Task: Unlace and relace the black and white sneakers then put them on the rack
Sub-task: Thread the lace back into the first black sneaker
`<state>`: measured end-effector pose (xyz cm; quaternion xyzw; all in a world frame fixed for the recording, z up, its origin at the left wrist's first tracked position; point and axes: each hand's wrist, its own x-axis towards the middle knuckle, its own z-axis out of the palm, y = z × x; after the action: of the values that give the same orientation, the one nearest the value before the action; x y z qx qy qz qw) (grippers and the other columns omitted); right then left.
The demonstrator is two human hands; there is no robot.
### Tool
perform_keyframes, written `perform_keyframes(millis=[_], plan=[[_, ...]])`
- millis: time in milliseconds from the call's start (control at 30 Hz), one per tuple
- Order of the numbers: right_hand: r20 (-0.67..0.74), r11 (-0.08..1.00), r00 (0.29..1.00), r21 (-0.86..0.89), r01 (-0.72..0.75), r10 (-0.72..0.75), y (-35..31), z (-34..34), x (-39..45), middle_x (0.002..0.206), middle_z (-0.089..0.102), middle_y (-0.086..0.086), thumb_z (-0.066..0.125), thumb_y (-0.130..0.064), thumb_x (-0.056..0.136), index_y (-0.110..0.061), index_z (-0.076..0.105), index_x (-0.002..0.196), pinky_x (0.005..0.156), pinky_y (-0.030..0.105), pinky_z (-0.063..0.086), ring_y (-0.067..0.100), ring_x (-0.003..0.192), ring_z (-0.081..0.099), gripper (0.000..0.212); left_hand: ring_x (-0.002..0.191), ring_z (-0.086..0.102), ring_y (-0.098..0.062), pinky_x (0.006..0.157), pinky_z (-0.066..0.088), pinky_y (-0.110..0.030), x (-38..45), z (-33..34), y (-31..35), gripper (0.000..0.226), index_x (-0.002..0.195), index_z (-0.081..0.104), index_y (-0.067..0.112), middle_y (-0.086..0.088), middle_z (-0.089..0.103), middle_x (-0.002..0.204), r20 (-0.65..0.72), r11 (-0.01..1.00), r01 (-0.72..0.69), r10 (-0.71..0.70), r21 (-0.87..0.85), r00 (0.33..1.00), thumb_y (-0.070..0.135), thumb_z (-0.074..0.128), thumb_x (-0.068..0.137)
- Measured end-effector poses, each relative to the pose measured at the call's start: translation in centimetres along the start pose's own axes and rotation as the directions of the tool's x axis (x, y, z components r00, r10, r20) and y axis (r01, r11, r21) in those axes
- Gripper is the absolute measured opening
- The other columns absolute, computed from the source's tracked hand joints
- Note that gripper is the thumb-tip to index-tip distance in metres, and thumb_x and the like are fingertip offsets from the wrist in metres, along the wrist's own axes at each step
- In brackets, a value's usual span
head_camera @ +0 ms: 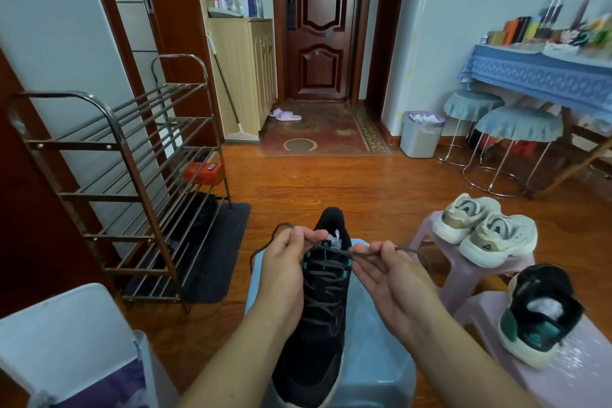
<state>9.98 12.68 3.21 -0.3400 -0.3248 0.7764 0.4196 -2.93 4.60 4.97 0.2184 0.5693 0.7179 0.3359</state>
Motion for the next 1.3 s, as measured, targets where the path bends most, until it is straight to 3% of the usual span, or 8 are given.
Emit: perform_keyframes(millis=[133, 233, 400, 633, 800, 933, 1067, 1300], plan=[[0.010, 0.998, 1.000, 0.069, -0.016, 0.015, 0.1, 0.1, -0.2, 0.093, 0.071, 0.021, 0.035, -0.023, 0.110, -0.005, 0.057, 0.090, 0.104, 0.048, 0.050, 0.037, 0.109, 0.069, 0.034, 0.104, 0.070, -0.021, 0.096, 0.050, -0.033, 0.6, -0.1, -0.5, 0.029, 0.096, 0.067, 0.007, -0.003, 0.072, 0.088, 0.070, 0.996, -0.053, 0.058, -0.073, 0.996, 0.018, 0.043, 0.109], [0.062, 0.954, 0.987, -0.251, 0.161, -0.150, -1.2, 0.8, -1.1, 0.094, 0.074, 0.009, 0.039, -0.027, 0.109, -0.007, 0.067, 0.091, 0.094, 0.034, 0.054, 0.021, 0.106, 0.070, 0.039, 0.101, 0.063, -0.004, 0.089, 0.047, -0.022, 1.8, -0.4, -0.5, 0.029, 0.095, 0.072, 0.024, 0.020, 0.070, 0.095, 0.240, 0.901, -0.223, 0.139, 0.373, 0.961, 0.025, 0.046, 0.108], [0.589, 0.196, 0.760, -0.740, 0.644, -0.273, -4.0, 3.0, -0.1, 0.120, 0.066, -0.019, 0.048, -0.029, 0.106, -0.036, 0.072, 0.102, 0.098, 0.019, 0.044, -0.007, 0.114, 0.055, 0.025, 0.099, 0.040, -0.012, 0.099, 0.027, -0.035, 2.1, 0.9, -1.0, 0.020, 0.105, 0.062, 0.038, 0.016, 0.059, 0.092, 0.587, 0.343, -0.609, 0.178, 0.715, 0.790, 0.041, 0.044, 0.096], [0.454, -0.071, 0.888, -0.891, 0.449, -0.079, -4.0, 1.2, 1.2, 0.112, 0.065, -0.022, 0.035, -0.062, 0.100, -0.044, 0.061, 0.120, 0.087, 0.033, 0.050, 0.002, 0.106, 0.058, 0.037, 0.070, 0.057, -0.017, 0.074, 0.044, -0.040, 2.7, -0.2, 0.0, 0.044, 0.067, 0.063, 0.027, 0.003, 0.059, 0.069, 0.406, 0.820, -0.226, -0.009, 0.526, 0.914, 0.055, 0.051, 0.098], [0.265, -0.271, 0.850, -0.951, 0.152, -0.455, -6.4, 0.9, 1.7, 0.076, 0.063, -0.004, 0.048, -0.042, 0.100, -0.024, 0.066, 0.087, 0.061, 0.028, 0.041, 0.023, 0.075, 0.060, 0.029, 0.103, 0.070, -0.005, 0.100, 0.051, -0.035, 2.4, -0.7, 0.7, 0.032, 0.082, 0.074, 0.018, 0.011, 0.077, 0.101, 0.430, 0.880, -0.158, -0.057, 0.448, 0.901, 0.027, 0.055, 0.105], [0.412, -0.080, 0.911, -0.909, 0.410, -0.010, -4.7, 1.8, 2.0, 0.096, 0.065, -0.011, 0.066, -0.032, 0.093, -0.044, 0.072, 0.112, 0.067, 0.022, 0.040, 0.009, 0.088, 0.055, 0.023, 0.104, 0.069, -0.005, 0.092, 0.052, -0.022, 2.5, -1.5, 1.1, 0.015, 0.096, 0.081, 0.025, 0.007, 0.076, 0.100, 0.464, 0.878, -0.212, -0.012, 0.428, 0.886, 0.014, 0.071, 0.094], [0.473, 0.139, 0.863, -0.856, 0.497, -0.176, -2.0, 1.7, 2.9, 0.083, 0.062, -0.005, 0.076, -0.025, 0.086, -0.035, 0.078, 0.092, 0.064, 0.016, 0.035, 0.003, 0.074, 0.053, 0.012, 0.102, 0.070, -0.010, 0.092, 0.052, -0.024, 2.9, -2.1, 1.4, 0.016, 0.091, 0.080, 0.022, 0.002, 0.076, 0.100, 0.506, 0.867, -0.255, 0.003, 0.429, 0.863, 0.007, 0.079, 0.086], [0.429, 0.127, 0.864, -0.872, 0.472, -0.264, -1.7, 1.9, 2.6, 0.081, 0.067, -0.010, 0.071, -0.022, 0.085, -0.026, 0.077, 0.079, 0.064, 0.015, 0.038, 0.000, 0.078, 0.057, 0.009, 0.100, 0.068, -0.005, 0.098, 0.046, -0.029, 3.0, -2.4, 1.7, 0.016, 0.081, 0.077, 0.027, 0.007, 0.076, 0.094, 0.523, 0.820, -0.278, -0.031, 0.500, 0.852, 0.011, 0.083, 0.082]])
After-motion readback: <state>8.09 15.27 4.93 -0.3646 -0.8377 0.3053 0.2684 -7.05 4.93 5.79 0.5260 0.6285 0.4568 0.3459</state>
